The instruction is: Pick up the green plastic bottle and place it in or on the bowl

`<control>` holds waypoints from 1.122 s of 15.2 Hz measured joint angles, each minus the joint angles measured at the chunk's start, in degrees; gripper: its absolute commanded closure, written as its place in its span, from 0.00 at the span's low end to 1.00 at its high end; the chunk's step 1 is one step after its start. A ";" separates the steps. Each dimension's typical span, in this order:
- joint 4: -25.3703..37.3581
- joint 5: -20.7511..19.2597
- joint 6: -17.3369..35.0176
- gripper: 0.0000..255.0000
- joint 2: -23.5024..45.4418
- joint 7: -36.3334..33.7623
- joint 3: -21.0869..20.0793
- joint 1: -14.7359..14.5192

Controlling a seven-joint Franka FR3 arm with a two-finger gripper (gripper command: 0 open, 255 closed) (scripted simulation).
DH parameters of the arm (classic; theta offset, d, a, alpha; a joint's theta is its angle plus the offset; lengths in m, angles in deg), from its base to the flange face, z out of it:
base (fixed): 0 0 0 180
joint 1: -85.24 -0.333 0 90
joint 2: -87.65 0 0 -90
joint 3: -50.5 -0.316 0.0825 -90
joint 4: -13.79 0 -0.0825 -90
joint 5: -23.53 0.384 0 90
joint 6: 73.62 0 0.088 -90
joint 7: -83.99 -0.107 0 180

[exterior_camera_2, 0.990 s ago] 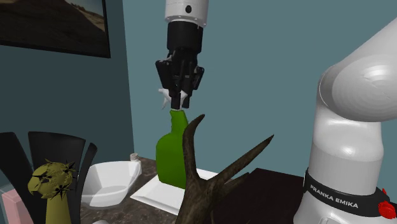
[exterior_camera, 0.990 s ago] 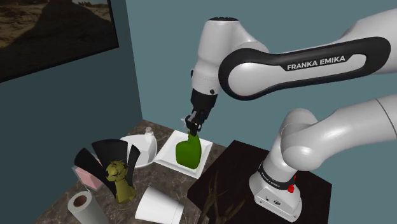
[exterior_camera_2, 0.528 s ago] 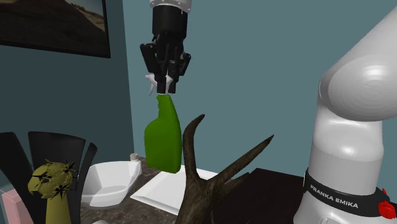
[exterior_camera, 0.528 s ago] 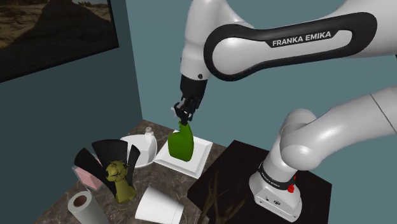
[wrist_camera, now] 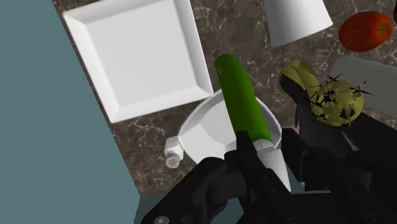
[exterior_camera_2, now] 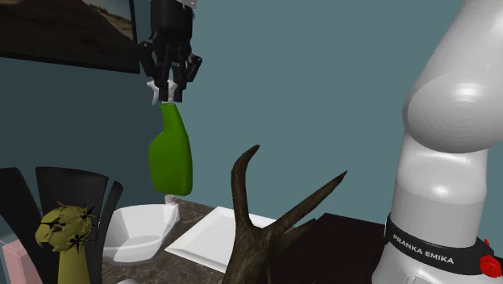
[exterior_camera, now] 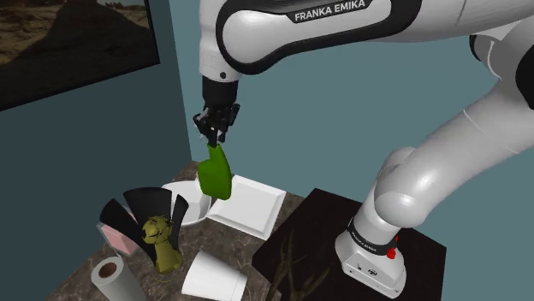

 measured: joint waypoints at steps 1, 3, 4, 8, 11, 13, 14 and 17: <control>2.64 -0.84 -0.34 1.00 2.41 -0.20 -0.15 0.49; 7.98 -2.42 -1.39 1.00 6.83 -1.26 -0.77 1.04; 11.08 -3.28 -2.32 1.00 9.09 -1.62 -0.93 1.33; 23.33 -6.97 -5.93 1.00 18.25 -3.61 -1.77 1.67; 33.19 -10.10 -8.81 1.00 25.76 -5.34 -2.35 0.96; 35.47 -11.02 -9.00 1.00 28.03 -5.63 -2.30 0.75; 35.37 -11.15 -8.59 1.00 28.37 -5.66 -2.28 0.73; 33.41 -11.16 -6.60 1.00 28.42 -5.53 -2.20 0.84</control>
